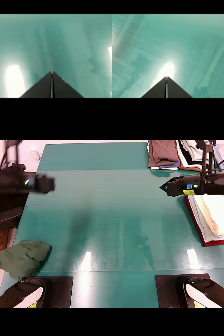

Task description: Fold the shirts.

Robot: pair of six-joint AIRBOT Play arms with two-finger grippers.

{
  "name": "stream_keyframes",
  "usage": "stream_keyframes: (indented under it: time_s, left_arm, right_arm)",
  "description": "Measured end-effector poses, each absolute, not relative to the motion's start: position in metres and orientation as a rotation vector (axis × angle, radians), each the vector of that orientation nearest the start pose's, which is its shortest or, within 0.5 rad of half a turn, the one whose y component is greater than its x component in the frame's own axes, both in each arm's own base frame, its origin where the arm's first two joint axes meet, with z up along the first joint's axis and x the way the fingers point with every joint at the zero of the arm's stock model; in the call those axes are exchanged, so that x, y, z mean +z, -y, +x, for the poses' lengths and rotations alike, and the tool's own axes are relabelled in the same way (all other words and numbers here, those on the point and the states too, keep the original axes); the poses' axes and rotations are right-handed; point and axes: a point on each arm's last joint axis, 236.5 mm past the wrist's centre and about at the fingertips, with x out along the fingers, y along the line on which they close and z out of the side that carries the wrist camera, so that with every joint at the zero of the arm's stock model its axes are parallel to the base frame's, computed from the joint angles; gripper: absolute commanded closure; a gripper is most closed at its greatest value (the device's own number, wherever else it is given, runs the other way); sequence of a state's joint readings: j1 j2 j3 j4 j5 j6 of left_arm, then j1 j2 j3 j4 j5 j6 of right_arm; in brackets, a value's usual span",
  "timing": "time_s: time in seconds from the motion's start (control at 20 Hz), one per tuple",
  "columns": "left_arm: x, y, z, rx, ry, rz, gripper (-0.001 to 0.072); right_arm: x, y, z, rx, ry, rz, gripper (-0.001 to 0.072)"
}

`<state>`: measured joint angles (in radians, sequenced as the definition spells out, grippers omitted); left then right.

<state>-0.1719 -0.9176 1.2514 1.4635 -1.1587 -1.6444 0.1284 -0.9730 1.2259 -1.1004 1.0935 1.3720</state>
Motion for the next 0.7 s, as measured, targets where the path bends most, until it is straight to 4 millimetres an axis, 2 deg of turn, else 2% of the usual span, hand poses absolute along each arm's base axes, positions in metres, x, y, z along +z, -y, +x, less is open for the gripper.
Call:
stream_keyframes:
  time_s: [0.05,0.2,0.3,0.5,0.6,0.65,0.7]
  left_arm:
    - [0.162,0.063,0.338,-0.145,-0.900,-0.065,0.0128]
    - [0.099,0.004,0.291,0.044,-1.097,-0.040,0.0141]
    - [0.060,-0.021,0.261,0.133,-1.219,-0.045,0.0141]
    - [-0.003,-0.046,0.208,0.235,-1.424,-0.068,0.0141]
    - [-0.022,-0.052,0.188,0.263,-1.490,-0.067,0.0143]
    - [-0.027,-0.055,0.183,0.276,-1.509,-0.064,0.0205]
    - [-0.031,-0.057,0.178,0.290,-1.524,-0.059,0.0394]
  right_arm:
    - [0.182,-0.143,0.361,0.502,-0.802,0.143,0.0689]
    - [0.182,-0.143,0.361,0.501,-0.802,0.142,0.0689]
    - [0.182,-0.142,0.361,0.501,-0.802,0.142,0.0689]
    - [0.182,-0.142,0.361,0.501,-0.801,0.142,0.0689]
    - [0.182,-0.142,0.361,0.500,-0.801,0.142,0.0689]
    - [0.183,-0.142,0.361,0.500,-0.801,0.142,0.0689]
    - [0.183,-0.142,0.361,0.501,-0.800,0.142,0.0689]
